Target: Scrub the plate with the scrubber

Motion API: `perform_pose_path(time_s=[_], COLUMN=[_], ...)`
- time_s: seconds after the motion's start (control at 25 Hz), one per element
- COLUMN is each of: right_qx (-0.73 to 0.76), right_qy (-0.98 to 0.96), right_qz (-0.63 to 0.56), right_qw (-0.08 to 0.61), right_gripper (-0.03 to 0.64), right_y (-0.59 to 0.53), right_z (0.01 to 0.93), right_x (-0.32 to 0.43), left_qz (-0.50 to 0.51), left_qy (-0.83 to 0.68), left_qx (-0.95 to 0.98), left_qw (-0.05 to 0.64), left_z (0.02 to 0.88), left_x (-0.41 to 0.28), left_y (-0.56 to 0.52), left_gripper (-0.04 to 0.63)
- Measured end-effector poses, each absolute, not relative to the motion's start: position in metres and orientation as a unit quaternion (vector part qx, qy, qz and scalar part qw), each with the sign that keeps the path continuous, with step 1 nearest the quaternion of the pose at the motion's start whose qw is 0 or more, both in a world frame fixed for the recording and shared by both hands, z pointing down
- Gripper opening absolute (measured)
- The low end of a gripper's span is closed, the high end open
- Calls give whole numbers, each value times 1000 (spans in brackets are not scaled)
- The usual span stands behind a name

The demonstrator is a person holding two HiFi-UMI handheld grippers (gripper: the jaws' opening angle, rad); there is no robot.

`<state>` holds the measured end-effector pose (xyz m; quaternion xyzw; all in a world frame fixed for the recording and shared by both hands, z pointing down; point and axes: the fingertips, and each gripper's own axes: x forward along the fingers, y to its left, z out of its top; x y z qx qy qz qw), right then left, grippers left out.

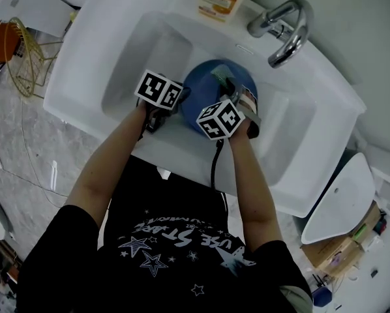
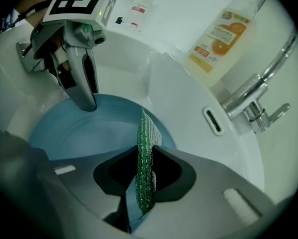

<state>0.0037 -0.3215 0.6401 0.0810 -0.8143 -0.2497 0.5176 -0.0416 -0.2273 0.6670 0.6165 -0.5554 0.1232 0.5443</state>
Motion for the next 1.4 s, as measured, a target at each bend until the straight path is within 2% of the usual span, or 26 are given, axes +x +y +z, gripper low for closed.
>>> perform_pose_path(time_s=[0.24, 0.44, 0.92, 1.2, 1.4], right_qx=[-25, -137, -202, -308, -343], right_qy=[-811, -773, -750, -701, -680], right_qz=[-264, -326, -380, -428, -414], right_qw=[521, 527, 502, 480, 498], right_gripper=[107, 114, 110, 112, 112], right_y=[-283, -251, -234, -197, -197], right_z=[658, 670, 667, 664, 659], right_x=[-9, -8, 10, 45, 84], left_qz=[129, 129, 124, 126, 126], left_qy=[-548, -541, -534, -535, -536], left_qx=[624, 623, 625, 625, 626], left_qw=[542, 550, 556, 554, 552], left_z=[669, 671, 671, 671, 670], left_x=[-42, -45, -46, -47, -46], left_y=[-226, -220, -219, -220, -219], left_gripper=[80, 75, 67, 68, 69])
